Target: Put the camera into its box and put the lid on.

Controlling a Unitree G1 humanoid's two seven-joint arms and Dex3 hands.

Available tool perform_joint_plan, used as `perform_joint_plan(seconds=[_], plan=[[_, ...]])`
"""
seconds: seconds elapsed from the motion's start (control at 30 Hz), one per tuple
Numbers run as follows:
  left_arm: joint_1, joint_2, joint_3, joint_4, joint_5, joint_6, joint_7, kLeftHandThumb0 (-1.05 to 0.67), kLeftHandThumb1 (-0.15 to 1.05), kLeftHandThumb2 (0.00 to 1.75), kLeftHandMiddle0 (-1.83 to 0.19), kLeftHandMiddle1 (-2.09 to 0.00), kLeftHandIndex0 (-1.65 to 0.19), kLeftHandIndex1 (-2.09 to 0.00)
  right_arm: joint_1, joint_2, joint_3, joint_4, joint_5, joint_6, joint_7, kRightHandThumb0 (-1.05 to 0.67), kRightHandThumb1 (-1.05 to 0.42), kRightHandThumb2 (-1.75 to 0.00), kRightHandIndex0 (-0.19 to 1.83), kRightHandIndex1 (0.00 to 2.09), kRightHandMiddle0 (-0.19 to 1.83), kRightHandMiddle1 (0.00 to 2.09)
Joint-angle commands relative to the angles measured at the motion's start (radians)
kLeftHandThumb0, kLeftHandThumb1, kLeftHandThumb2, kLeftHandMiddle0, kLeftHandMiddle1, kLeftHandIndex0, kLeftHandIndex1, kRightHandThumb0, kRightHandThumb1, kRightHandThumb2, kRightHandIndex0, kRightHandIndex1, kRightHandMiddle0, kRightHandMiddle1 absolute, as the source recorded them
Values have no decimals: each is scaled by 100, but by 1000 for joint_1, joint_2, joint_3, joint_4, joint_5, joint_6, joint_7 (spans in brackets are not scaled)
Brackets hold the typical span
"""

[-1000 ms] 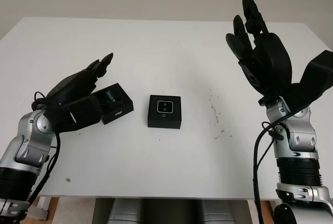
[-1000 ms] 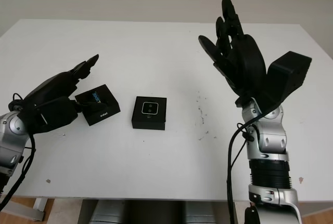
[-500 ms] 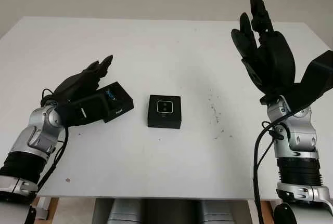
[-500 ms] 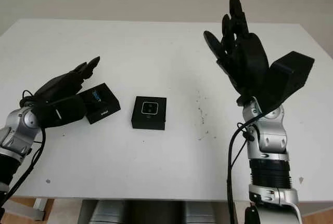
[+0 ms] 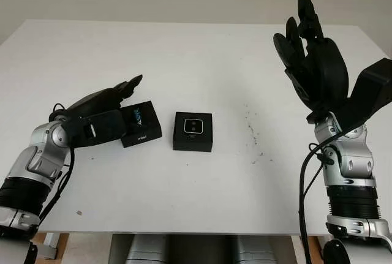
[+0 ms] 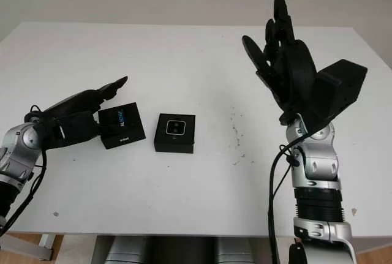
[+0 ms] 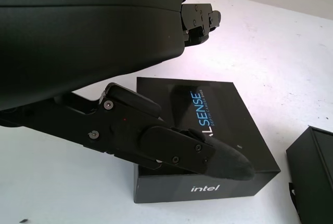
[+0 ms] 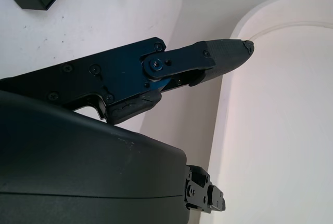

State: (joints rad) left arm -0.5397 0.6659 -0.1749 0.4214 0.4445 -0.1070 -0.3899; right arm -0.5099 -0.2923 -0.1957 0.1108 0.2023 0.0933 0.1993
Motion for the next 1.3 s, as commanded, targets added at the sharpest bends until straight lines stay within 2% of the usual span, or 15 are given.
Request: perform_joint_plan(seconds=[0.0,0.07,0.1,0.13,0.2,0.27,0.47,0.6,0.7,0.87,1.07,1.27], plan=[[15,11,6,-23,-7,14,-15,-85,95,5,11,-6,12,-6,-9,-1,1,-19,0,8,-1,-70,-105,-20,-19,0,-19,0],[17,12,9,-40,-14,32,-27,-89,96,6,12,-5,13,-6,-6,0,2,-20,-3,8,-3,-67,-105,-20,-19,0,-19,0],[18,11,12,-52,-16,43,-30,-92,101,10,13,-5,15,-5,-6,-1,5,-18,-9,5,-6,-66,-105,-20,-19,0,-19,0],[22,9,18,-62,-22,48,-27,-93,103,16,13,-5,16,-4,-6,-2,6,-16,-14,3,-8,-65,-105,-20,-19,0,-19,0],[30,6,30,-80,-31,55,-13,-92,104,41,15,-5,18,-2,-6,-2,9,-10,-21,-8,-7,-63,-105,-21,-19,0,-19,1],[35,8,33,-88,-23,43,18,-91,105,51,17,-5,19,0,-7,-1,10,0,-22,-27,3,-61,-105,-21,-19,0,-19,1],[42,-7,69,-104,-28,28,116,-85,105,56,19,-3,19,0,-6,-6,14,17,-35,-46,15,-65,-105,-18,-19,0,-19,1],[45,-18,95,-90,-28,-16,216,-85,105,64,18,-4,19,0,-7,-6,15,29,-41,-56,20,-67,-105,-18,-19,0,-18,2],[44,-20,111,-78,-44,-50,253,-86,105,69,19,-4,19,0,-4,-8,21,24,-51,-52,16,-69,-105,-18,-18,1,-15,3],[52,8,118,-90,-59,-94,228,-95,105,64,17,-6,18,-3,-5,-5,24,21,-61,-48,9,-70,-105,-17,-18,2,-14,4],[84,73,105,-130,-61,-162,120,-101,105,36,13,-6,19,-4,-7,-12,20,17,-54,-46,20,-68,-105,-20,-19,2,-16,3],[82,115,73,-151,-24,-182,21,-105,105,15,8,-6,16,-5,-5,-6,15,-22,-46,8,-3,-65,-105,-23,-19,1,-17,3]])
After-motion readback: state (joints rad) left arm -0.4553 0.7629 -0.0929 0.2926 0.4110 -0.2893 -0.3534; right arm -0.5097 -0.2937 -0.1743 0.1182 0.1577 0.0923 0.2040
